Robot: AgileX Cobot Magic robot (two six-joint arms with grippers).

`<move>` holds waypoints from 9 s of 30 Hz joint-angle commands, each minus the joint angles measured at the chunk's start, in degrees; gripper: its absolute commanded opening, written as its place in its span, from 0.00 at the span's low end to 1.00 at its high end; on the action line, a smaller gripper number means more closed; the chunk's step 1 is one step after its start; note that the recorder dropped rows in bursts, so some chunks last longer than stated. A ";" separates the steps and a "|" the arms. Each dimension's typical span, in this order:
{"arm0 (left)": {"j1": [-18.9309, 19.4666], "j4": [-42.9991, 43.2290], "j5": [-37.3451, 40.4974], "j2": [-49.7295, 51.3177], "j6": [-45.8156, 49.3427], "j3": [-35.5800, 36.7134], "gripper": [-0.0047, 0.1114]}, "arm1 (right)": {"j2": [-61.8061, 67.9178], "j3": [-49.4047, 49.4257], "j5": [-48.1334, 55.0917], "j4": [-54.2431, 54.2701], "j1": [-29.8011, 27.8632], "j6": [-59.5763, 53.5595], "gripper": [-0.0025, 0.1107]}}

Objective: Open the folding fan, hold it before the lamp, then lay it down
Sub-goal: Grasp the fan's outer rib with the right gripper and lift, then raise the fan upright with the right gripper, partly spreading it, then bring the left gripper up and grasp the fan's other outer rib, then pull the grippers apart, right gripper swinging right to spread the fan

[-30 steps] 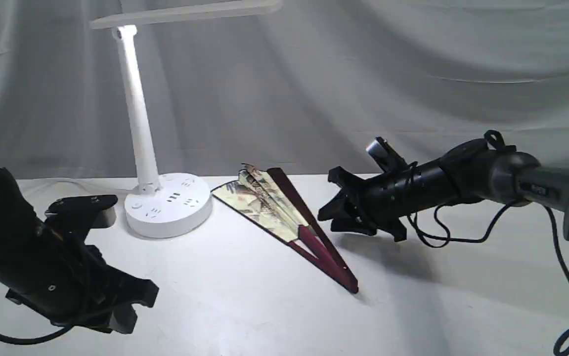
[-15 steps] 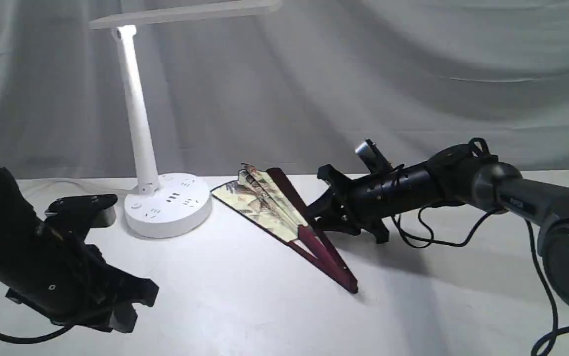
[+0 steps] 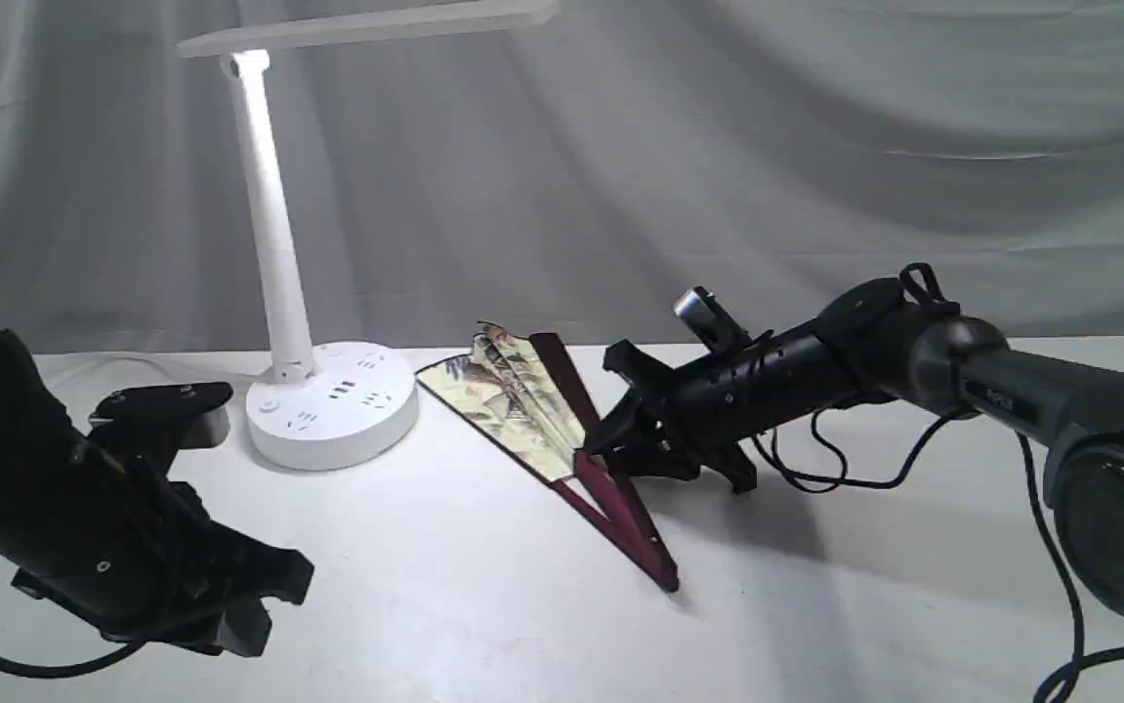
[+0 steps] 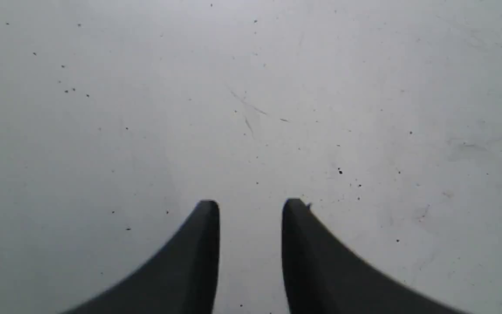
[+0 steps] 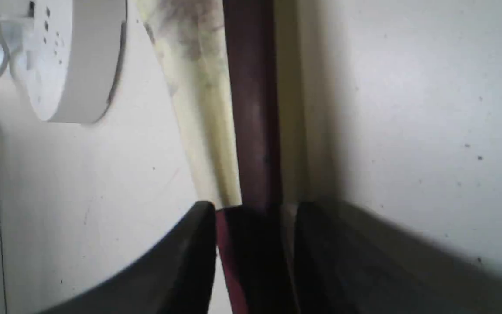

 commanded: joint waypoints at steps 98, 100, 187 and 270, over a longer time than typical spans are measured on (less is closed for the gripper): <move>-4.62 -11.47 -9.75 -12.25 8.85 -0.03 0.14 | -33.56 51.15 14.42 36.81 -7.93 -25.05 0.02; -4.62 -10.70 -12.06 -14.44 9.45 1.09 0.14 | -34.76 51.15 14.42 36.49 -7.93 -25.05 0.02; -8.32 47.39 -95.10 21.45 -117.68 3.08 0.40 | -36.22 51.15 14.42 32.29 -7.45 -26.62 0.02; -7.06 64.02 -105.54 21.47 -128.12 1.55 0.04 | -32.54 51.15 14.42 34.60 -8.89 -29.71 0.02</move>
